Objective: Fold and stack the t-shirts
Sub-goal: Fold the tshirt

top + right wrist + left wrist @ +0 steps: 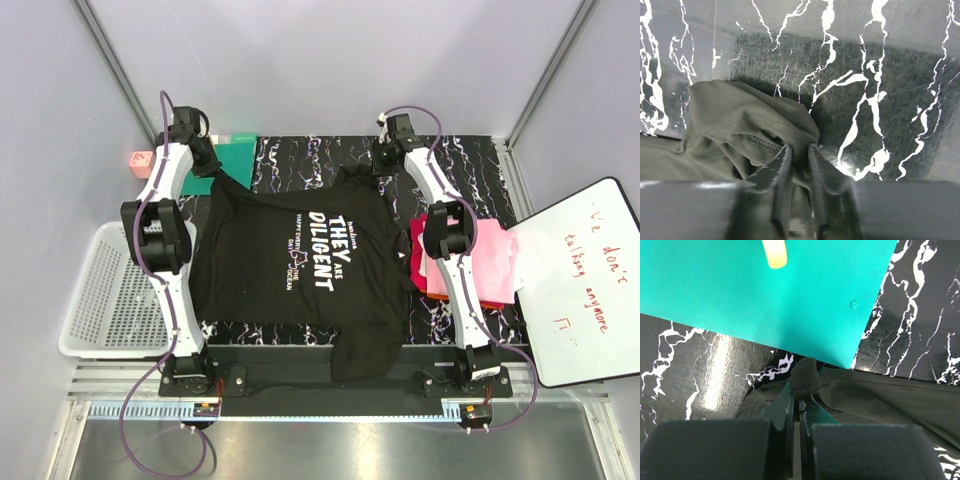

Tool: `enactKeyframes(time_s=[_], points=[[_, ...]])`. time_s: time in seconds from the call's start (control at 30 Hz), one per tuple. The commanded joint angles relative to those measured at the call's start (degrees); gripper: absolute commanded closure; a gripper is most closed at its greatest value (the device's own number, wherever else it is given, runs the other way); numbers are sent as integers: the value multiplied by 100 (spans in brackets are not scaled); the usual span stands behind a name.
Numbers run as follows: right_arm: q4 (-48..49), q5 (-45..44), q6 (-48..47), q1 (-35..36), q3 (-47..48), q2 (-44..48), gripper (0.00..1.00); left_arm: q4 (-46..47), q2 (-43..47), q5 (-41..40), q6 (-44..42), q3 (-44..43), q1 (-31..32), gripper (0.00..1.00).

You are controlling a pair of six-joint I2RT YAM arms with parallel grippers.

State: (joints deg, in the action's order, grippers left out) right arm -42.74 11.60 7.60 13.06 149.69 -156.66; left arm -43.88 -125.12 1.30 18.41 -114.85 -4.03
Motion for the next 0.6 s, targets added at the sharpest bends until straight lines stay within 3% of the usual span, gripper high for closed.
enactKeyframes(time_s=[0.0, 0.07, 0.33, 0.57], points=[[38, -61, 119, 4, 254, -23, 90, 90, -21, 169, -13, -354, -36, 100], [38, -105, 172, 4, 298, -14, 100, 72, -21, 177, -13, -345, -27, 100], [152, -517, 234, 4, 289, 460, 100, -51, 110, 99, 13, -310, -27, 100], [205, -773, 216, -5, -35, 1408, 100, -191, 505, 63, 39, -170, -27, 100]])
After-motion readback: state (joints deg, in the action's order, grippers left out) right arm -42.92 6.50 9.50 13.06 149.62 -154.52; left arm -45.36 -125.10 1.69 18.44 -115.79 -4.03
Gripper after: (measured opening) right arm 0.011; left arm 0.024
